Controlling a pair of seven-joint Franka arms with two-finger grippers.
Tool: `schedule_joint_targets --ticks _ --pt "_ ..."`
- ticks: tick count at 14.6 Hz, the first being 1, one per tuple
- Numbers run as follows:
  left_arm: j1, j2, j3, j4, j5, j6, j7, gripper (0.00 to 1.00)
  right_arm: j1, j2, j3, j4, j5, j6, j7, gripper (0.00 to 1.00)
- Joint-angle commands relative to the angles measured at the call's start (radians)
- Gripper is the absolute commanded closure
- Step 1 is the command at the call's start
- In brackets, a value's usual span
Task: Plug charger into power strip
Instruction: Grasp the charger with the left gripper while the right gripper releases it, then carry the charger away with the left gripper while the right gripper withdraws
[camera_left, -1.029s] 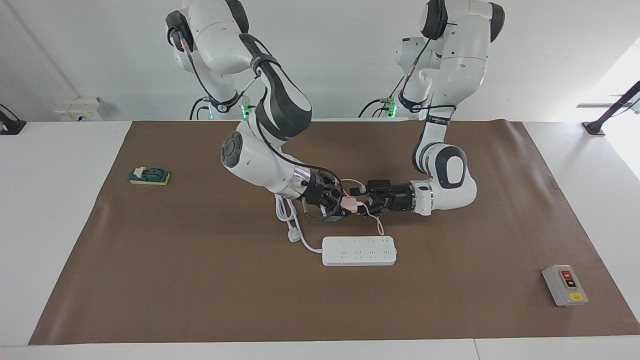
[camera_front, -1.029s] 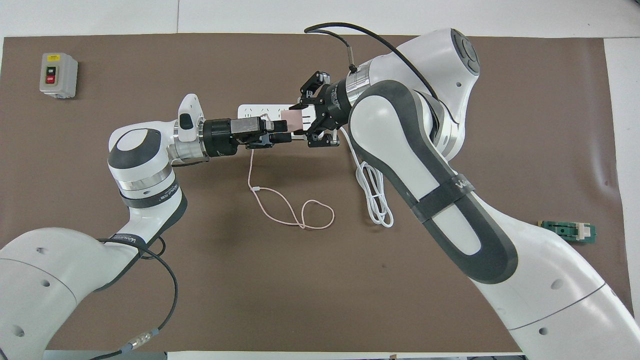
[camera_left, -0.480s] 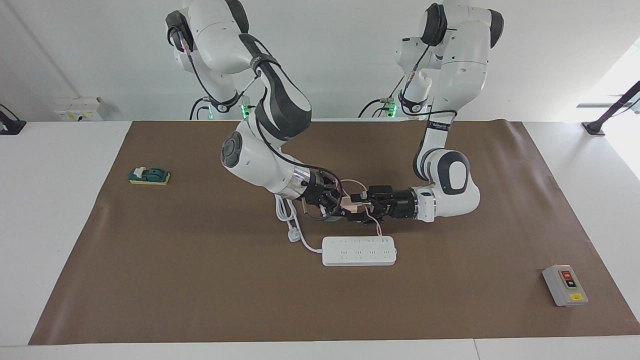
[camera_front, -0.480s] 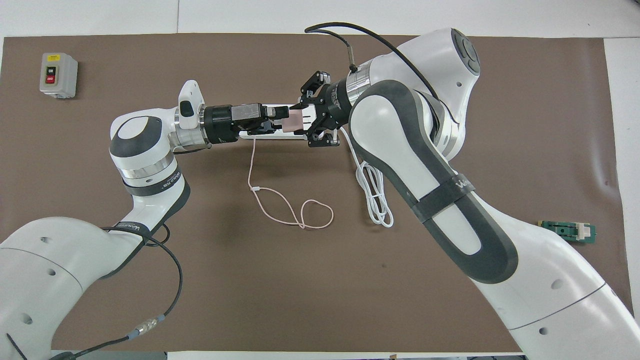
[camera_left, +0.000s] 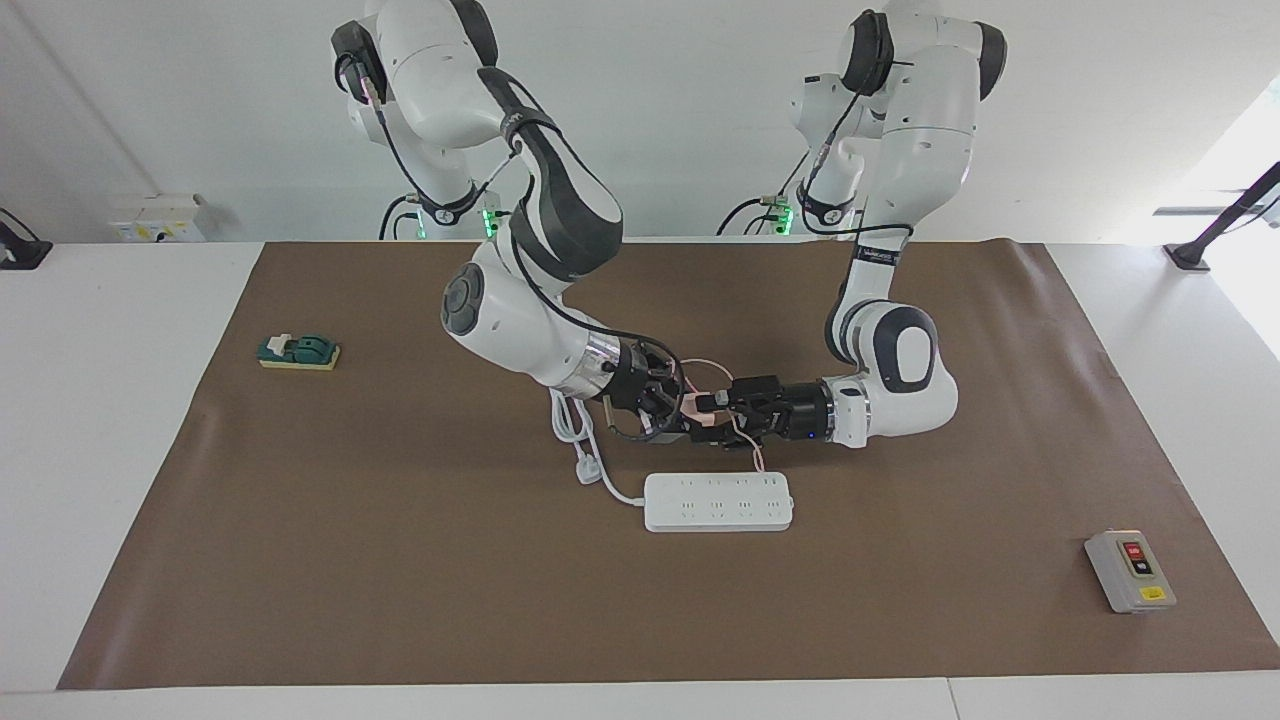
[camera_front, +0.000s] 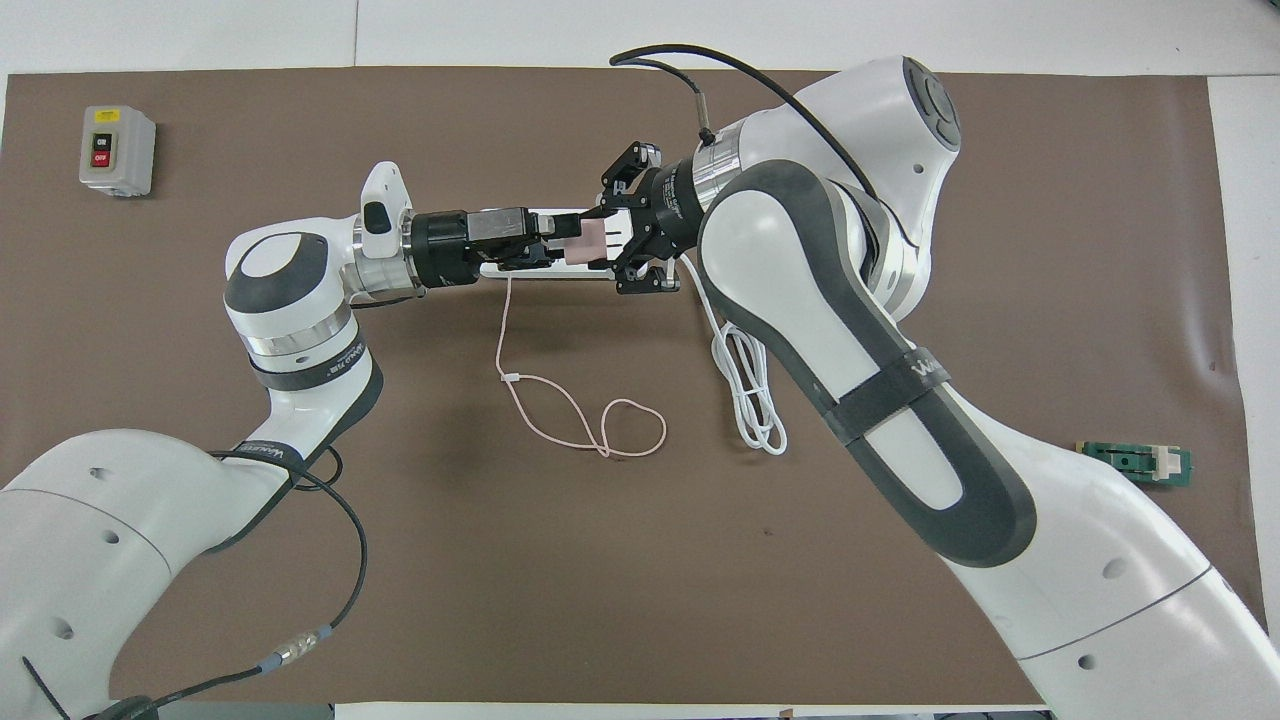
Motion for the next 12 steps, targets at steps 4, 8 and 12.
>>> schedule_joint_targets --ticks 4,8,12 --pt "0.003 -0.014 0.036 0.023 0.043 -0.019 0.011 1.00 -0.003 0.015 0.002 0.026 0.042 0.020 0.019 1.00" --pt "0.047 -0.040 0.056 0.057 0.164 -0.008 -0.038 1.00 -0.029 0.012 -0.009 0.026 0.057 0.015 0.106 0.00" --pt "0.107 -0.132 0.065 0.098 0.398 -0.011 -0.215 1.00 -0.083 -0.002 -0.009 0.025 0.050 -0.003 0.110 0.00"
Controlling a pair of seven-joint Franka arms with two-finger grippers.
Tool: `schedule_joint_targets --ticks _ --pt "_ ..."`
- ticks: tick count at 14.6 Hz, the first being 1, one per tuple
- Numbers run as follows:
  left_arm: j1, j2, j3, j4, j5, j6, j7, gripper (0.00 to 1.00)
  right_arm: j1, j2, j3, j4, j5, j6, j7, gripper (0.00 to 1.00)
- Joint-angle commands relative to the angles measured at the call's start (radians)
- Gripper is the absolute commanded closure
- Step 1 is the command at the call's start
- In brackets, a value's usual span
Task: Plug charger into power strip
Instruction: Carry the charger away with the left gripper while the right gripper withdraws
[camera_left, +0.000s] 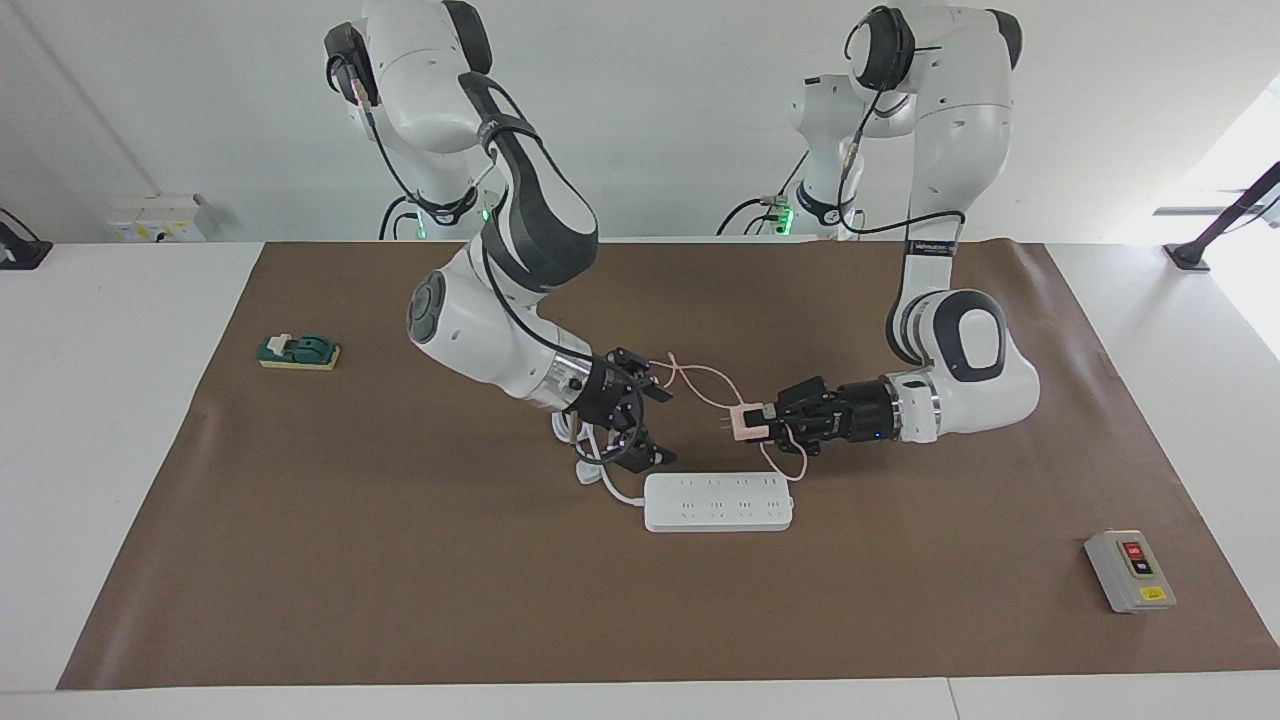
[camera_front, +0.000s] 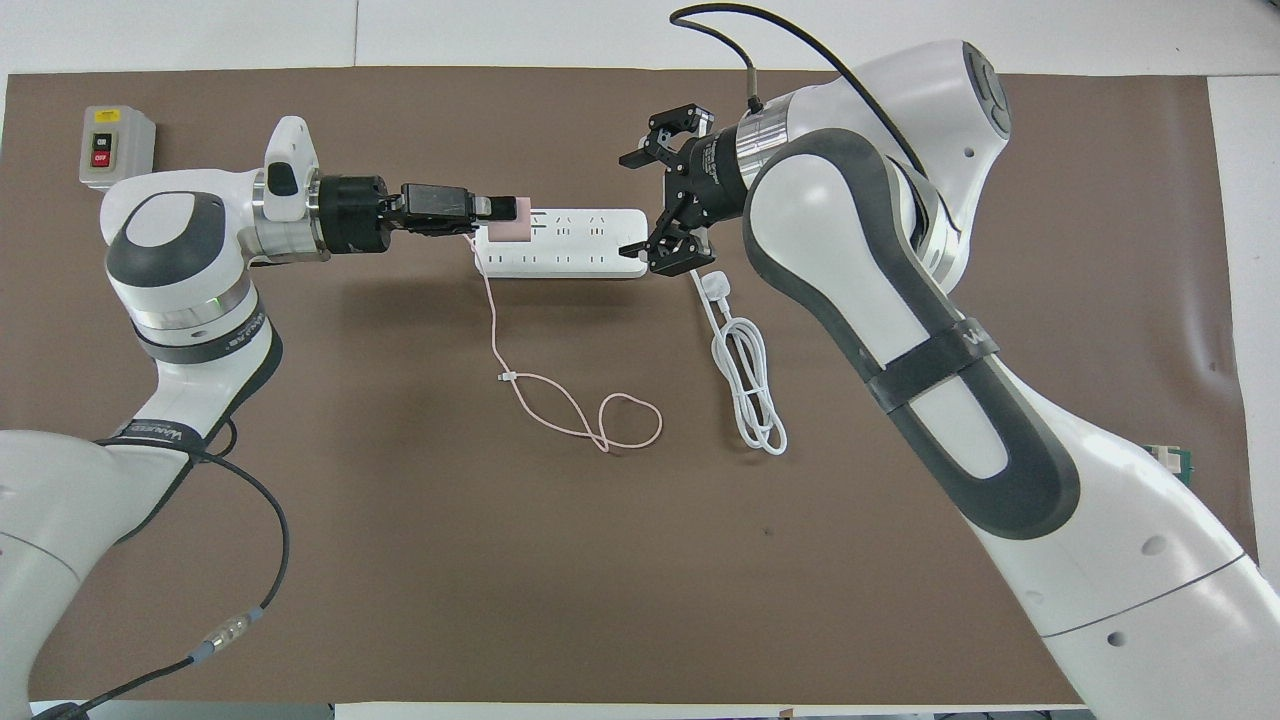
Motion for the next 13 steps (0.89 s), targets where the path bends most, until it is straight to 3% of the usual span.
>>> schedule_joint_targets --ticks 1,5,9,11,13 --pt "0.036 -0.081 0.004 0.064 0.197 -0.008 -0.195 1.00 -0.040 -0.009 0.005 0.007 0.004 -0.027 0.021 0.00" --pt "0.096 -0.075 0.012 0.281 0.511 -0.158 -0.536 1.00 -0.095 -0.049 0.004 -0.010 -0.069 -0.103 0.013 0.00" --pt "0.148 -0.099 0.024 0.321 0.730 -0.293 -0.636 1.00 -0.147 -0.097 0.004 -0.022 -0.164 -0.189 -0.040 0.00" --pt "0.151 -0.096 0.030 0.428 0.851 -0.399 -0.685 1.00 -0.184 -0.132 0.004 -0.054 -0.189 -0.220 -0.103 0.00" --pt "0.150 -0.096 0.058 0.470 0.962 -0.475 -0.691 1.00 -0.224 -0.158 0.004 -0.065 -0.239 -0.286 -0.225 0.00"
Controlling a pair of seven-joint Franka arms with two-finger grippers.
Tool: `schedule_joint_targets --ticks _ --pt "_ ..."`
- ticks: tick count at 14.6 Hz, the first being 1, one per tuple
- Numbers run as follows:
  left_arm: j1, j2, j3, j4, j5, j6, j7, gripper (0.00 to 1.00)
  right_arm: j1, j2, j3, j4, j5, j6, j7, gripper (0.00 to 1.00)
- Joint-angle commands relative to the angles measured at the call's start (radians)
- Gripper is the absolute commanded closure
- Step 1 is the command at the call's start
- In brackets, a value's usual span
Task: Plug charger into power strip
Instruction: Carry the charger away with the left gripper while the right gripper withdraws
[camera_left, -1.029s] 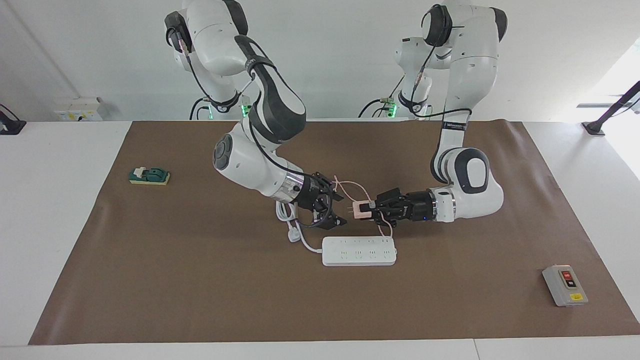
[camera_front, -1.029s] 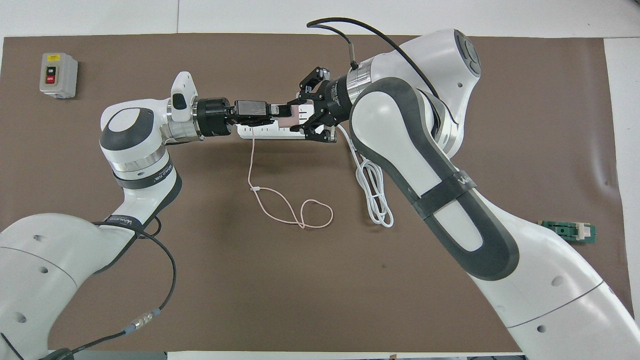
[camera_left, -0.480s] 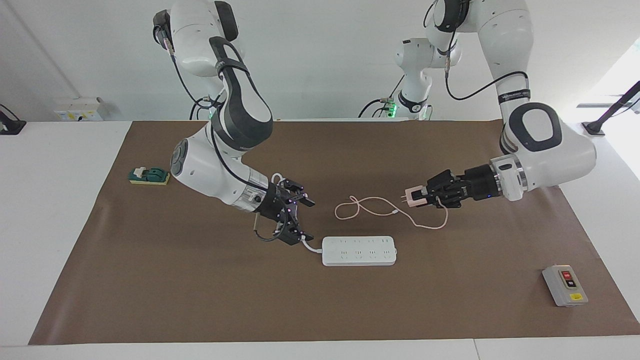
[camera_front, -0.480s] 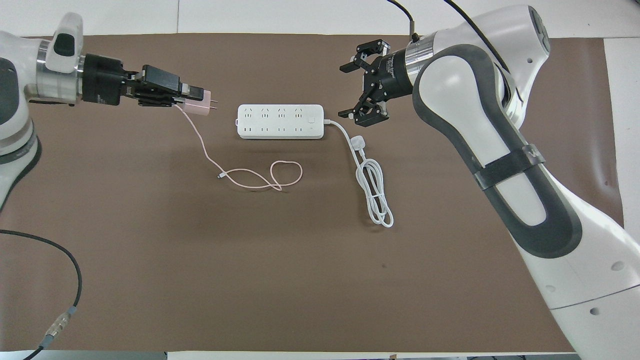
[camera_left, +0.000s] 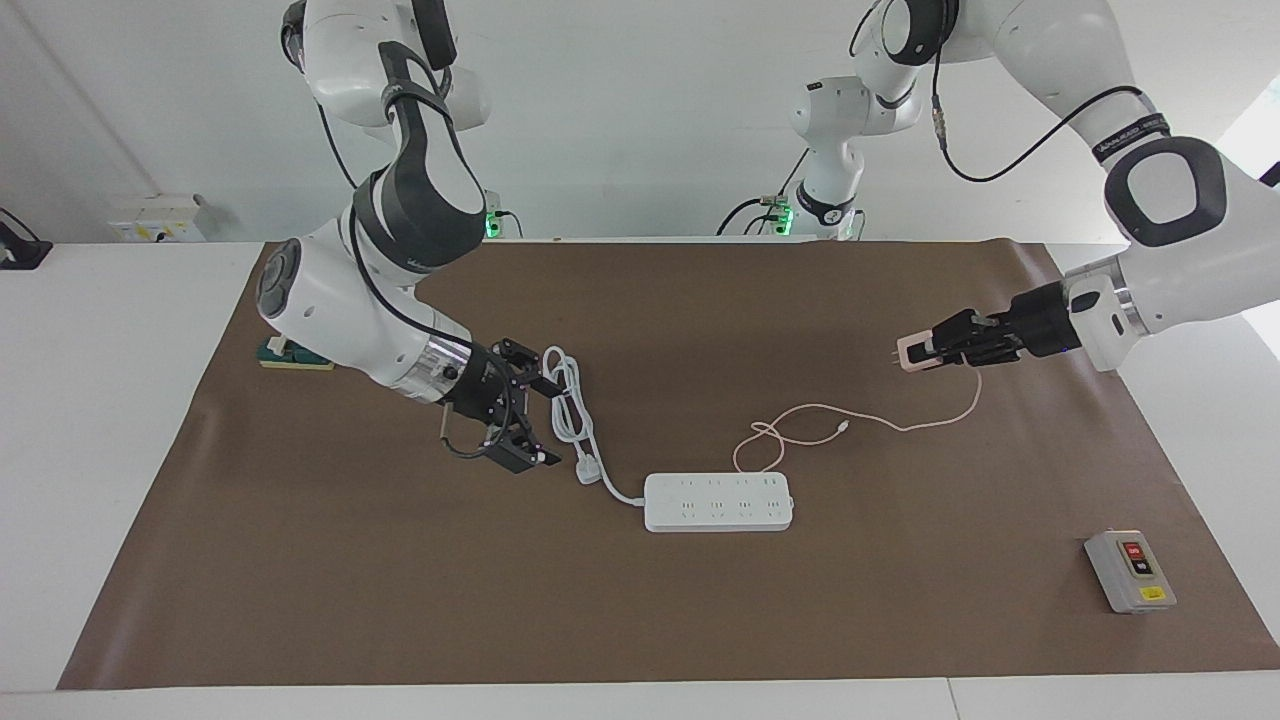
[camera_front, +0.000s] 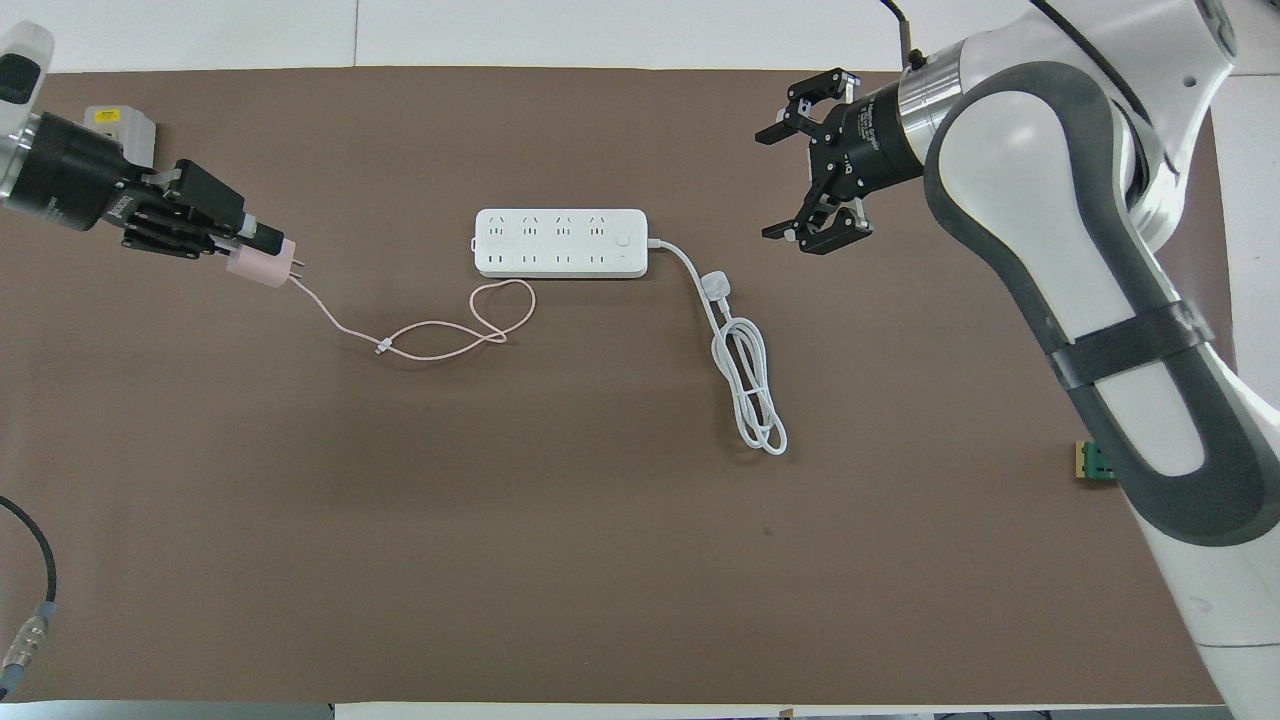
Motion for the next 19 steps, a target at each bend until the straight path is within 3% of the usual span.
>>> schedule_joint_targets --ticks 1,4,12,19 --pt "-0.014 0.001 0.024 0.093 0.171 -0.112 -0.044 1.00 -0.064 -0.063 0.008 -0.058 -0.066 -0.075 -0.168 0.00" --pt "-0.024 -0.047 0.010 0.113 0.273 -0.175 -0.088 1.00 -0.107 -0.088 0.010 -0.058 -0.146 -0.160 -0.333 0.00" --pt "-0.056 -0.083 0.004 0.137 0.483 -0.147 -0.081 1.00 -0.150 -0.152 0.010 -0.061 -0.421 -0.292 -0.910 0.00" --pt "-0.053 -0.097 0.021 0.136 0.494 -0.163 -0.107 1.00 -0.187 -0.241 0.010 -0.079 -0.580 -0.307 -1.407 0.00"
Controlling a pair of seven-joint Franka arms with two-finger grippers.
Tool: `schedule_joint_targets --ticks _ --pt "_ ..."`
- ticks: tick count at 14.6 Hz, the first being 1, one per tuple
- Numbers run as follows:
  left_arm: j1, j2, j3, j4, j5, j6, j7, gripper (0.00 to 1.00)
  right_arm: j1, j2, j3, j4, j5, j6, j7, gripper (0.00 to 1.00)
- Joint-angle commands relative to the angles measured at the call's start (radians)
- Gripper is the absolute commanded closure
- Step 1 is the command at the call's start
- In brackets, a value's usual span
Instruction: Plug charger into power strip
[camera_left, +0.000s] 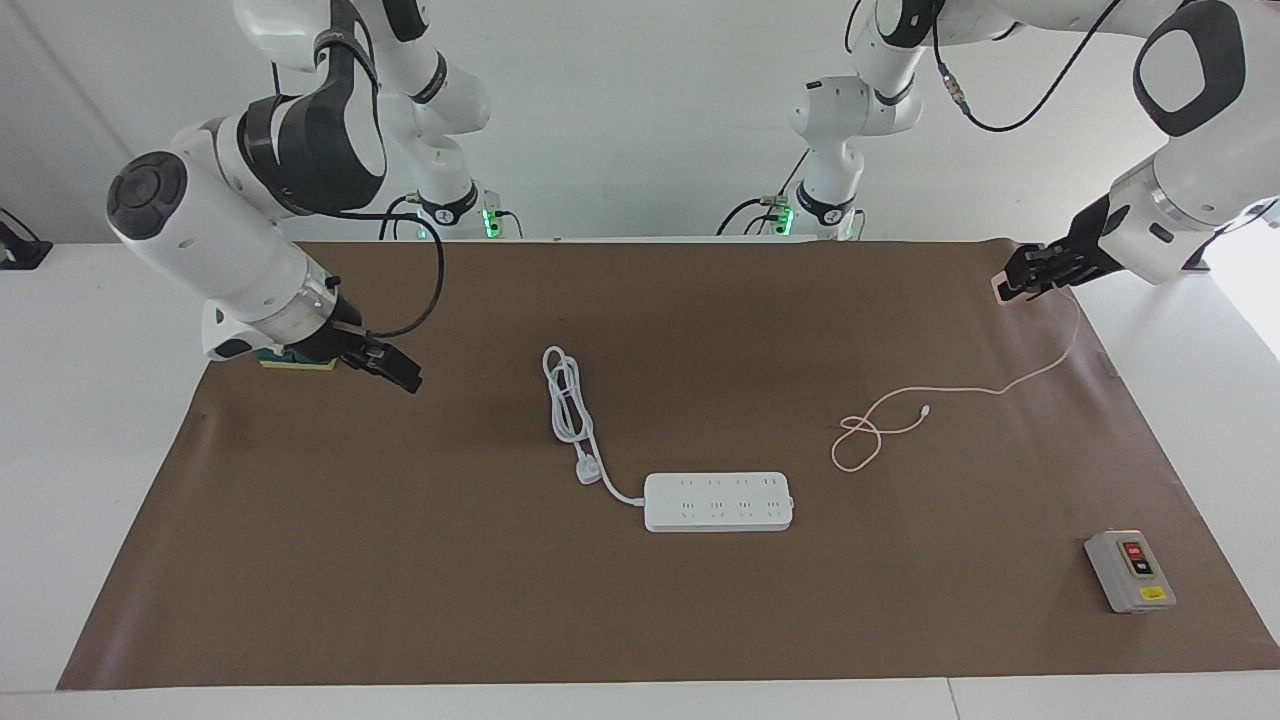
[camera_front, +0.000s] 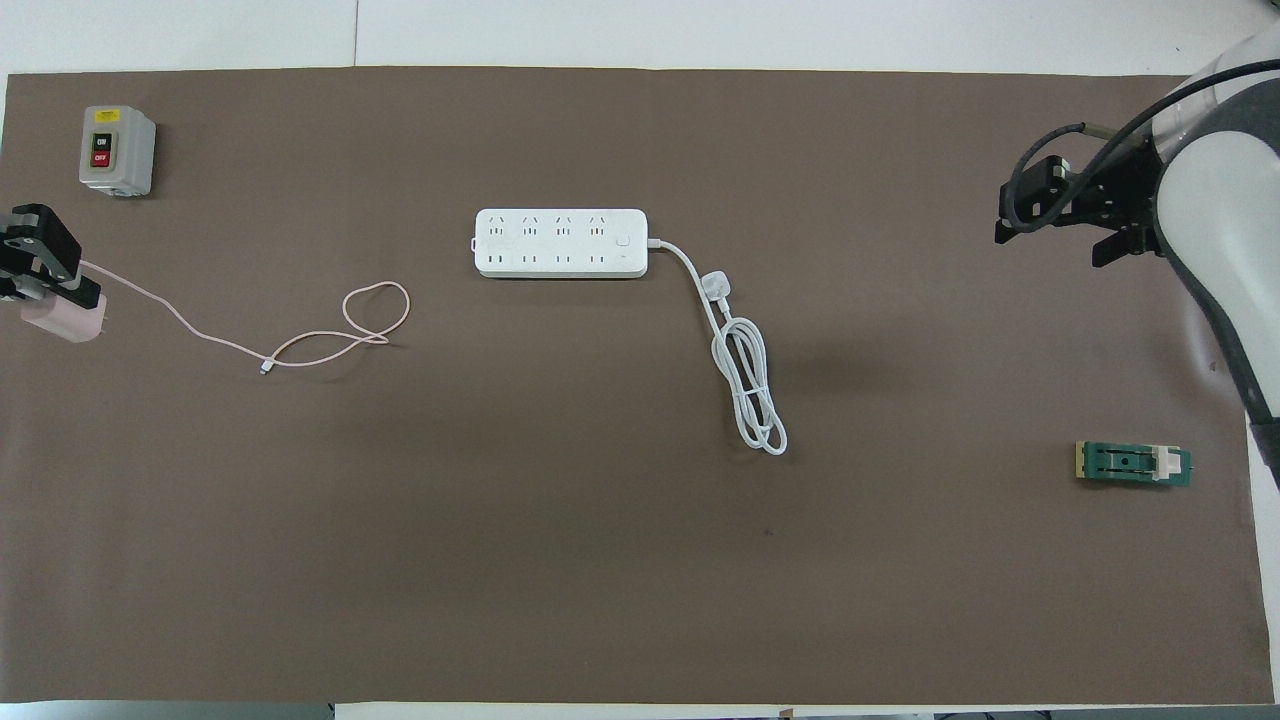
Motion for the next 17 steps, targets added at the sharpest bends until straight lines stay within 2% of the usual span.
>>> schedule_joint_targets --ticks 1,5,8,11,14,17 --pt "-0.008 -0.018 0.008 0.001 0.024 -0.031 -0.020 1.00 -0.030 -0.097 0.013 -0.078 -0.052 -0.002 -0.172 0.00" --pt "0.004 -0.032 0.027 0.001 0.037 -0.011 -0.044 1.00 -0.032 -0.249 0.013 -0.201 -0.094 -0.002 -0.266 0.00" --pt "-0.010 -0.039 0.027 -0.002 0.053 0.012 -0.117 1.00 -0.048 -0.321 0.013 -0.269 -0.094 -0.002 -0.318 0.00" --pt "-0.051 -0.024 0.019 -0.002 0.053 0.033 -0.446 1.00 -0.058 -0.326 0.013 -0.275 -0.094 0.000 -0.346 0.00" --pt "-0.132 0.000 0.019 -0.008 0.048 0.102 -0.665 1.00 -0.058 -0.325 0.013 -0.273 -0.076 0.015 -0.321 0.00" --pt "-0.216 0.080 0.017 -0.007 0.045 0.228 -0.987 1.00 -0.064 -0.321 0.013 -0.270 -0.063 0.046 -0.275 0.00"
